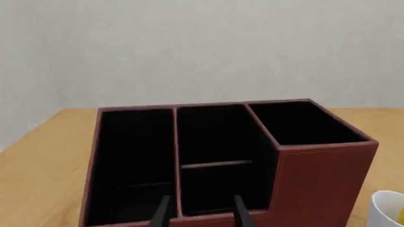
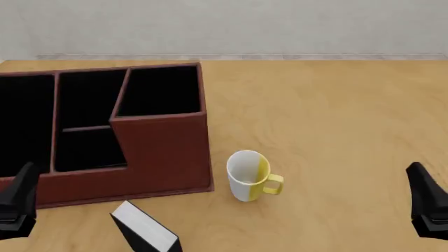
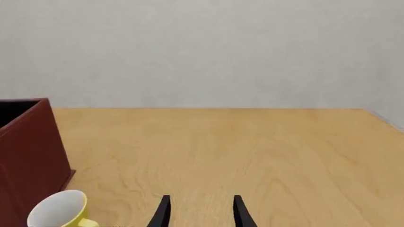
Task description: Pick up the book and place it in the right compartment of the caddy.
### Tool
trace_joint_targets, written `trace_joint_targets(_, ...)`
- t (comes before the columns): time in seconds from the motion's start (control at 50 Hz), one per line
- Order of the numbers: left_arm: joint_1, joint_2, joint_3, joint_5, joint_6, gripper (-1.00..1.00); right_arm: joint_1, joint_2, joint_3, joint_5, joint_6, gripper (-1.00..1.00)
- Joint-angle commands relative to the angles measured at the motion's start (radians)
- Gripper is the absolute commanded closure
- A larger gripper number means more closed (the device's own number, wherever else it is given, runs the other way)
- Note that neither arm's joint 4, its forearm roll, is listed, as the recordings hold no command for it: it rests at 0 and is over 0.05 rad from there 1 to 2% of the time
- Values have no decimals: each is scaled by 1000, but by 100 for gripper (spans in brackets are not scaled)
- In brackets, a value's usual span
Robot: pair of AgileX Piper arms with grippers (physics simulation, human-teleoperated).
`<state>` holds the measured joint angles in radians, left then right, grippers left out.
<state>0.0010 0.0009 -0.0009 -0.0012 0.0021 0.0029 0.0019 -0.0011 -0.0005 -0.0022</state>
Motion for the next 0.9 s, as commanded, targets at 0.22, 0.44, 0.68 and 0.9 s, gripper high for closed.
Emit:
trace_joint_targets(0.22,-4,-1,-3,-13,31,-100,52,9,-15,17,-35,-100)
trace_joint_targets(0.44,-11,-1,-37,1,61,-100,205,42,-145,127,-117,-100)
trace_joint_targets(0.68,19,-1,-28,-37,99,-100,442,211,-306,197,-209,-100)
trace_joint_targets(0.9,32,-1,-37,-44,113,-100,639,433,-355,114,-265,-100)
